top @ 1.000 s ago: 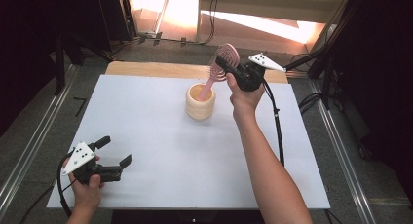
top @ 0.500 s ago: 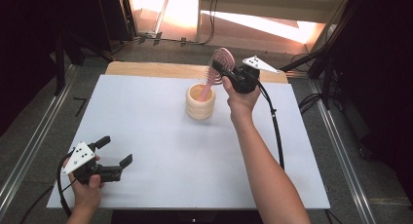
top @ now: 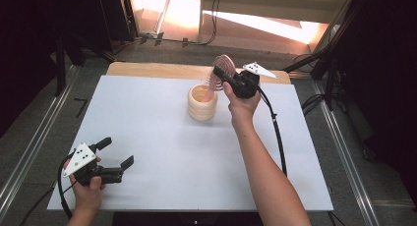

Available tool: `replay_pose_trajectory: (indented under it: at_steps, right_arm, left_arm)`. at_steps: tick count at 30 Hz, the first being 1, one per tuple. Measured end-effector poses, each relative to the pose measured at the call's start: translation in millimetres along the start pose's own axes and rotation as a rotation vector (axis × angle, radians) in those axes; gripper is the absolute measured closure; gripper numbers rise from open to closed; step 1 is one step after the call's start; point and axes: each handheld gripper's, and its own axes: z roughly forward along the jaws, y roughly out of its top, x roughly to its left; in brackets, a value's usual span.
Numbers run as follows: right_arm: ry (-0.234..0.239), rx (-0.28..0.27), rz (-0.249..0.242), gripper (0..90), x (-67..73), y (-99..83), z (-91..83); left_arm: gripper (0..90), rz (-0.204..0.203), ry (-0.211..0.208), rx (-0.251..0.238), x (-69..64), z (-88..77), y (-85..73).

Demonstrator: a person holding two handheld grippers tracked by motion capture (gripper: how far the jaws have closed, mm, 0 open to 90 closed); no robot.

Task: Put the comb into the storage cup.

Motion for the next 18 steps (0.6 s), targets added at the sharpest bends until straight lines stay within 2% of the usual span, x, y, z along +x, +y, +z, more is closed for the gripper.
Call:
replay_pose_trajectory:
  at_steps: [18]
  right_arm:
    - [-0.008,0.024,0.039,63.0,-5.5,-19.0,5.5]
  left_arm:
    - [0.0,-0.002,-0.001,0.0,-0.1,0.3,-0.1]
